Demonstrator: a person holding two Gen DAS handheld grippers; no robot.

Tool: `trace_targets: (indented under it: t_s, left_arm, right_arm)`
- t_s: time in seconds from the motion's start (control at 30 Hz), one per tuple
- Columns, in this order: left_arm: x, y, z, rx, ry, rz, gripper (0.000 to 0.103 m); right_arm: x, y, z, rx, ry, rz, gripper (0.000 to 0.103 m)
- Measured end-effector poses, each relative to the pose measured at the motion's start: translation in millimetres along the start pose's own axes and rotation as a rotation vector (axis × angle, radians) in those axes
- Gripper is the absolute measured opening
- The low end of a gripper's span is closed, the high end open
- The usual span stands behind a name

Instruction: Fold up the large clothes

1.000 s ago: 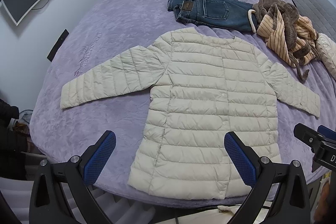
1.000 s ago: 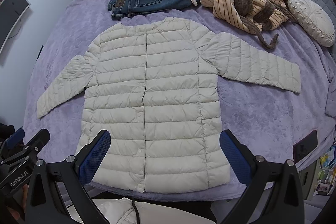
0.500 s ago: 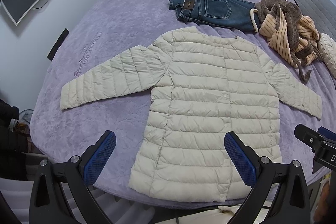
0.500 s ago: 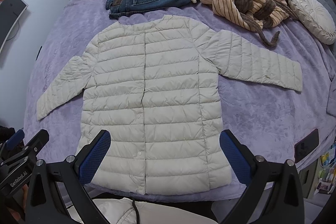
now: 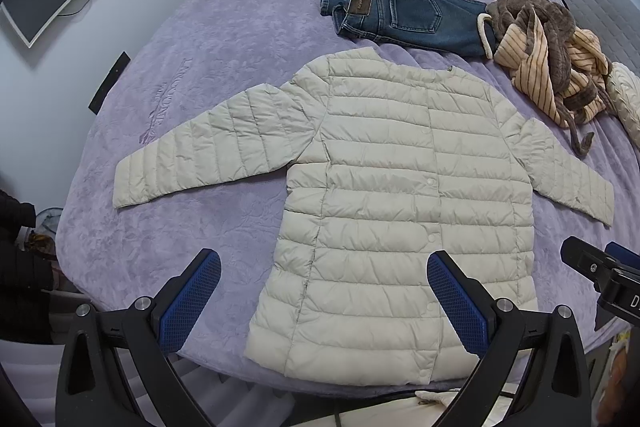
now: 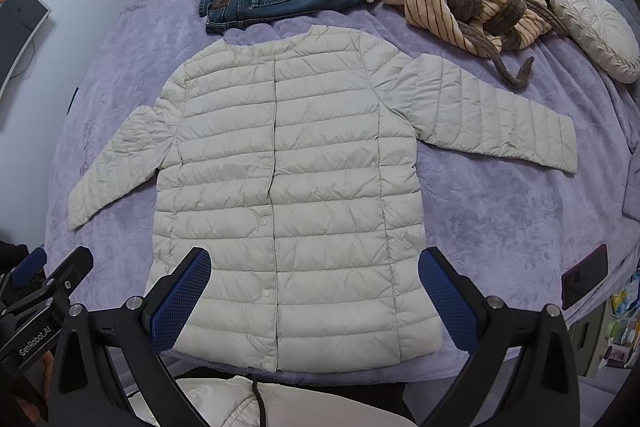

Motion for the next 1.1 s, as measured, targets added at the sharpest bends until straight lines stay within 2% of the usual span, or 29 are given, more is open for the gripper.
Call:
trace_targets:
  t_s: [1.1]
  left_arm:
    - [-0.6,-0.4,0.7,0.001,0.001,0.001,0.103]
  right_arm:
    - [2.0,-3.5,3.8,0.012,0.001,-0.004,0.103]
Point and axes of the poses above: each gripper's, at about its wrist camera, not at the fingertips, and z roughly the way its jaws point, y to its left, x to its underside, the point moved 10 cm from there along z, roughly the way its jaws point
